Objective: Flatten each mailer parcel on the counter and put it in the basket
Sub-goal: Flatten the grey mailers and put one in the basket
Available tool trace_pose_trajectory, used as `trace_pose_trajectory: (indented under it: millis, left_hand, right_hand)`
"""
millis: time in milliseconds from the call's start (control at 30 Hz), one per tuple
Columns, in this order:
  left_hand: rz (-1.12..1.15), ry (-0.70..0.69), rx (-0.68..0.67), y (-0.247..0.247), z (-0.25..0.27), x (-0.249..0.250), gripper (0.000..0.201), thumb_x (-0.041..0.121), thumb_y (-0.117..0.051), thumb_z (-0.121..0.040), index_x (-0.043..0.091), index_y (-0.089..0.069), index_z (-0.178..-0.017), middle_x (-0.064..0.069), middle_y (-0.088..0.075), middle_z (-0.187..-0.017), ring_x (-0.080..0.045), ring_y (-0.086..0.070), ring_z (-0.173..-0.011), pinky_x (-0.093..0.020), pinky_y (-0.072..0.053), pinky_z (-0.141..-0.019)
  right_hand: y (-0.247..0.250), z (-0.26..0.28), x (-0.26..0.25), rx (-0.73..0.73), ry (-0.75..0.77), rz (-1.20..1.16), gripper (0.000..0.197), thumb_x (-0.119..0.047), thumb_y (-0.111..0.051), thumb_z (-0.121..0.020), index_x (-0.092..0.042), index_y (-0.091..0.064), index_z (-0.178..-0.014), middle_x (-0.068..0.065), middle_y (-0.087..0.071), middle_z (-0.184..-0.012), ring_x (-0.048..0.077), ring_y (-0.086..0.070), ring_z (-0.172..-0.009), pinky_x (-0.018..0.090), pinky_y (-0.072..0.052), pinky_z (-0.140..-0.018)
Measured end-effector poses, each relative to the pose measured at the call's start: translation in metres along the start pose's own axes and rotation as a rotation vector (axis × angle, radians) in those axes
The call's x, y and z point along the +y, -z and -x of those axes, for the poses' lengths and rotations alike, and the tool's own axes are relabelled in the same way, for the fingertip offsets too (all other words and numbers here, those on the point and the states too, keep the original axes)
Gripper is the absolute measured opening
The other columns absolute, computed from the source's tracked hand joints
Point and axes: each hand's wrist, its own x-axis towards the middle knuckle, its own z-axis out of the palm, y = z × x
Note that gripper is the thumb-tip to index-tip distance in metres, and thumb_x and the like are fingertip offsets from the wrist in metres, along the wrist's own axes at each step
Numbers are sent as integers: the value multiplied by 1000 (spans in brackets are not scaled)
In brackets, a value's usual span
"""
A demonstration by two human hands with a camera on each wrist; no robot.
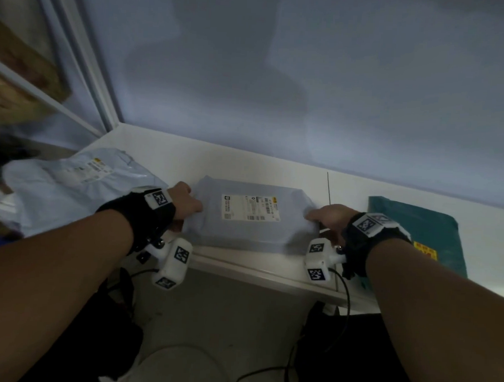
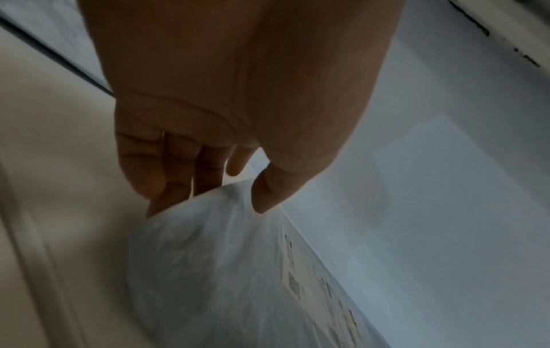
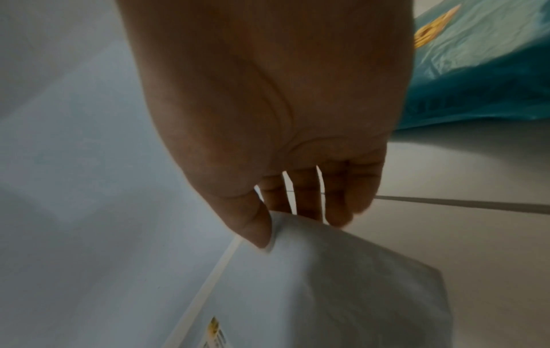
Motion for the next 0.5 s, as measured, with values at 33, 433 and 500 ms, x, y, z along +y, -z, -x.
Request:
trace_pose_trajectory:
  millis: [33, 433, 500]
  left_hand:
    - [-12, -1, -22, 1, 0, -1, 35, 25, -58, -92, 0, -49, -115, -26, -62, -103, -37, -64, -80, -32, -52, -61]
    - [140, -61, -21, 15, -20, 7, 36, 26, -63, -91, -8, -63, -101, -21, -55, -67, -22, -42, -47, -24, -33, -47]
    - [106, -55, -40, 14, -20, 13, 31, 26, -61, -92, -5, -62, -95, -13, -48, -54, -20, -39, -40, -21, -31, -43]
  right_hand:
    - [1, 0, -1, 25, 10, -7, 30, -26, -66, -90, 2, -64, -102, 19, -68, -98, 30, -63, -72, 28, -39, -50]
    - [-2, -5, -19, 117, 13, -84, 34, -27, -63, -91, -5, -54, -66, 10, -50, -49, 20, -43, -42, 21, -33, -45]
    - [-2, 0, -23, 85, 1, -88, 36, -33, -62, -94, -7, -55, -69, 7, -48, -47, 18, -41, -35, 17, -31, -40]
